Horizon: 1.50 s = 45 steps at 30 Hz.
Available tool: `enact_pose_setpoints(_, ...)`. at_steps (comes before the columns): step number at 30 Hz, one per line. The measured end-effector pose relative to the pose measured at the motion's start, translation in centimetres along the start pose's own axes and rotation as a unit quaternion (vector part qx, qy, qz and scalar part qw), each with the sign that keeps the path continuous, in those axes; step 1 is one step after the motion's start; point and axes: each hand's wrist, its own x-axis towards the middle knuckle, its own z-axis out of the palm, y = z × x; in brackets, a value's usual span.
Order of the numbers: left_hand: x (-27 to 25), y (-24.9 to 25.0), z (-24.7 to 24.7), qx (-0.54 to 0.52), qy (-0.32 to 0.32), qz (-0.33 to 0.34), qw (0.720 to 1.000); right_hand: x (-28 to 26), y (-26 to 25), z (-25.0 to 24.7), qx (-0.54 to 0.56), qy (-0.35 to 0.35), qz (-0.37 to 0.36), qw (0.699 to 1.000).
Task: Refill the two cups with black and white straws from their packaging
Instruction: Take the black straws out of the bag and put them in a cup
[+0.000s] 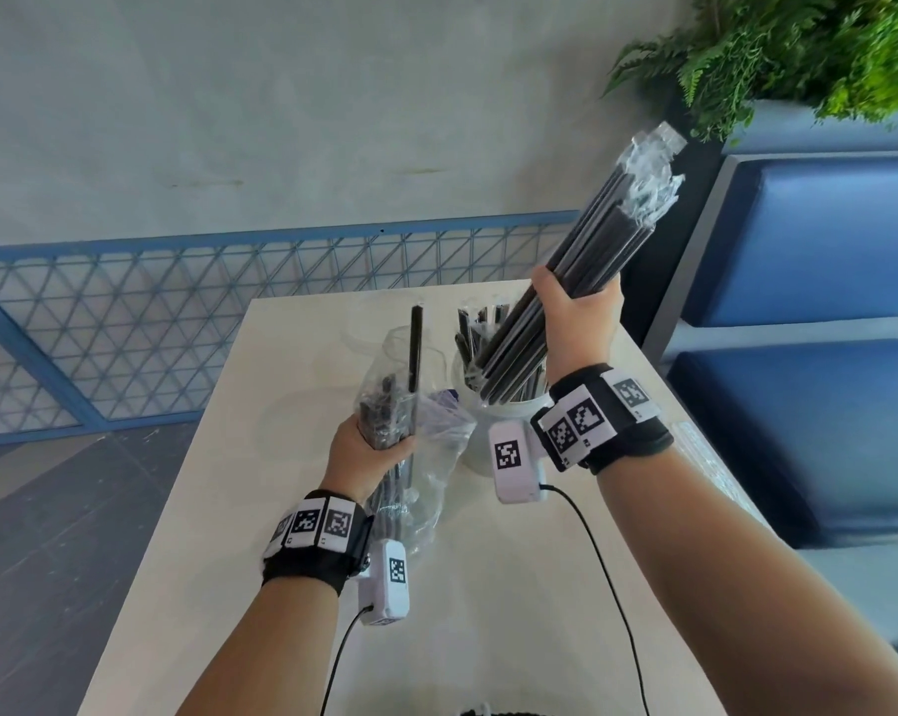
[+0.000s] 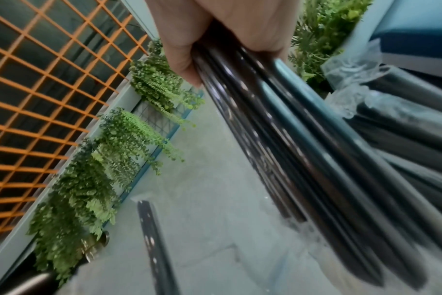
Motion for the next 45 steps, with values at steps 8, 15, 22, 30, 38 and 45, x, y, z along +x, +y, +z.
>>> enact_pose_setpoints(8, -0.3, 0.3, 0.7, -0.089, 0.0, -0.007, 0.996, 0.1, 1.0, 0.4, -0.059, -0.037, -0.065, 0.995)
enact_pose_setpoints(15, -0.2, 0.3, 1.0, -0.132, 0.008, -0.033, 0.991, -1.6, 6.5, 0.1, -0.194, -0.135, 0.036, 0.971)
enact_pose_setpoints(22, 0.1, 0.2, 0.8, -0.113, 0.013, -0.036, 0.993, -0.9, 6.0, 0.0, -0.184, -0.087, 0.035, 0.979)
enact_pose_setpoints(30, 0.4, 0.4, 0.6, -0.104, 0.004, -0.025, 0.994, 1.7, 3.5, 2.0, -0.297, -0.178, -0.254, 0.903)
enact_pose_setpoints(38, 0.5, 0.0, 0.6, -0.119, -0.002, -0.029, 0.992, 0.3, 7.1, 1.5, -0.445, -0.285, -0.2, 0.825)
enact_pose_setpoints(45, 0.0, -0.1, 0.1, -0.136, -0.02, -0.016, 0.99, -5.3, 4.4, 1.6, -0.282, -0.347, -0.229, 0.865)
